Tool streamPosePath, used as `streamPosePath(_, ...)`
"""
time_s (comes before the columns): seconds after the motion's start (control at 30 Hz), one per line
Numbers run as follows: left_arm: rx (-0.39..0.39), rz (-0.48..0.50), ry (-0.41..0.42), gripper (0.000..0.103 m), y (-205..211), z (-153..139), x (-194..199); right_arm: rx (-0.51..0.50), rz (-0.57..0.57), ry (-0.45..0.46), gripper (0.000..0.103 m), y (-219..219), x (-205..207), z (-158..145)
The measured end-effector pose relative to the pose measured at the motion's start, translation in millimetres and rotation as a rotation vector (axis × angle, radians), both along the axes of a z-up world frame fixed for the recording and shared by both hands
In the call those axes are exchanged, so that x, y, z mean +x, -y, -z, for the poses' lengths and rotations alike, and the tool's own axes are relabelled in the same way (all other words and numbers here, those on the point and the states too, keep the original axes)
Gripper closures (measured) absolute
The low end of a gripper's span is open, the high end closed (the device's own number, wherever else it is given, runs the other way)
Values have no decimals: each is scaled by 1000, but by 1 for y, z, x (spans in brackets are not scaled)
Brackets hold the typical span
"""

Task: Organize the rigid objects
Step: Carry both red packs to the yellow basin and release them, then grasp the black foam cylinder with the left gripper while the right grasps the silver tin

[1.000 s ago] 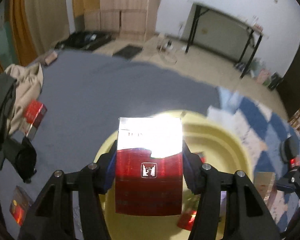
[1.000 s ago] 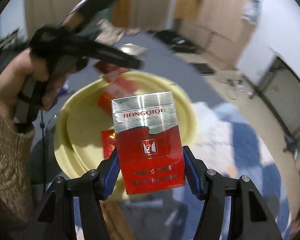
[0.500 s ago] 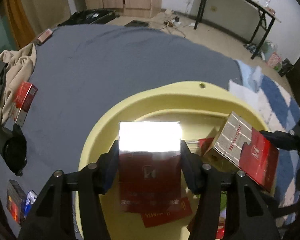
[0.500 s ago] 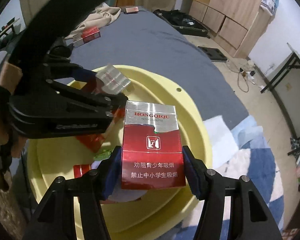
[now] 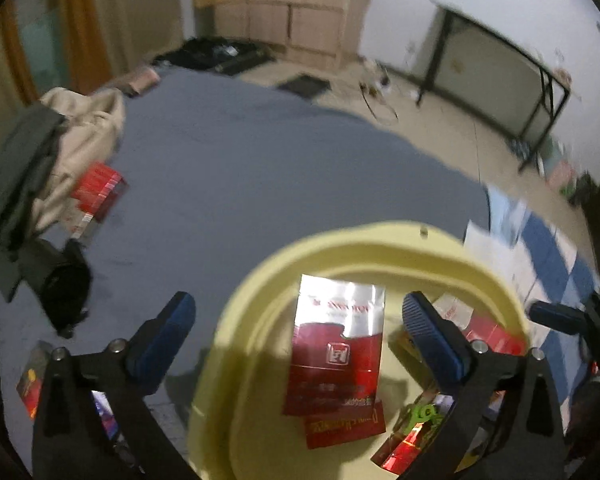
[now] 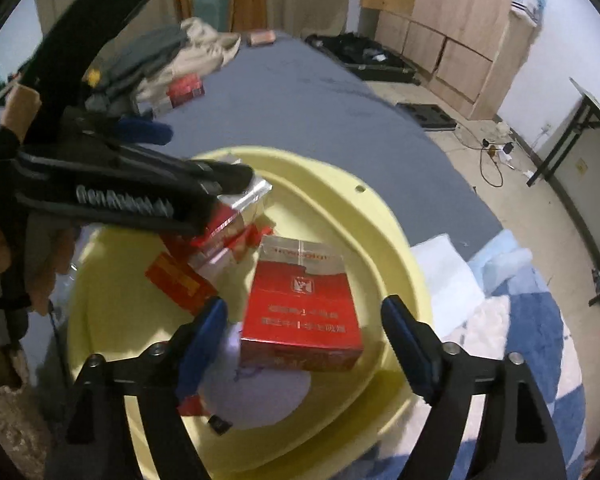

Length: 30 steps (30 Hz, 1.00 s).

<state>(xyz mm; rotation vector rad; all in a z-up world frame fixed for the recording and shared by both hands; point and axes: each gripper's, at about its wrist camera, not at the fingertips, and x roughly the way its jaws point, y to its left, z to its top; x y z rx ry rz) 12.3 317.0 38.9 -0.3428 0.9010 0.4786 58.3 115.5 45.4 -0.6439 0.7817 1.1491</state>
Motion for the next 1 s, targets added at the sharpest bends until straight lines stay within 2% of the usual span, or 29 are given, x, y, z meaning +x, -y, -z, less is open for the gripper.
streamPosePath(0.03,1,-4,28,0,1,-7,-4,20,12,-6,14,7,0,-6)
streamPosePath(0.13,1,17,132,0,16,-31,-10,126,84,-4,8,51,-1,-39)
streamPosePath(0.2,-26,83,215,0,36,-48,-8,183,174,27,4,90,0,-59)
streamPosePath(0.23,-57,144,268,0,49,-55,-5,207,234,50,2,114,0,-68)
streamPosePath(0.3,-99,266,321,0,76,-62,6,234,340,95,1,158,0,-81)
streamPosePath(0.37,-86,362,307,0,110,-65,19,244,475,159,0,213,-3,-92)
streamPosePath(0.47,-70,456,287,0,149,-65,35,278,658,227,0,290,-13,-99)
streamPosePath(0.6,-28,593,214,0,213,-56,55,315,764,209,0,368,-28,-79)
streamPosePath(0.67,-36,659,198,0,238,-53,58,306,811,231,0,391,-29,-67)
streamPosePath(0.83,-57,823,196,0,304,-49,58,215,923,173,0,420,-3,-42)
streamPosePath(0.9,-52,887,166,0,326,-42,58,171,920,168,0,419,7,-32)
streamPosePath(1.0,-46,932,127,0,347,-29,60,89,908,96,0,415,31,-7)
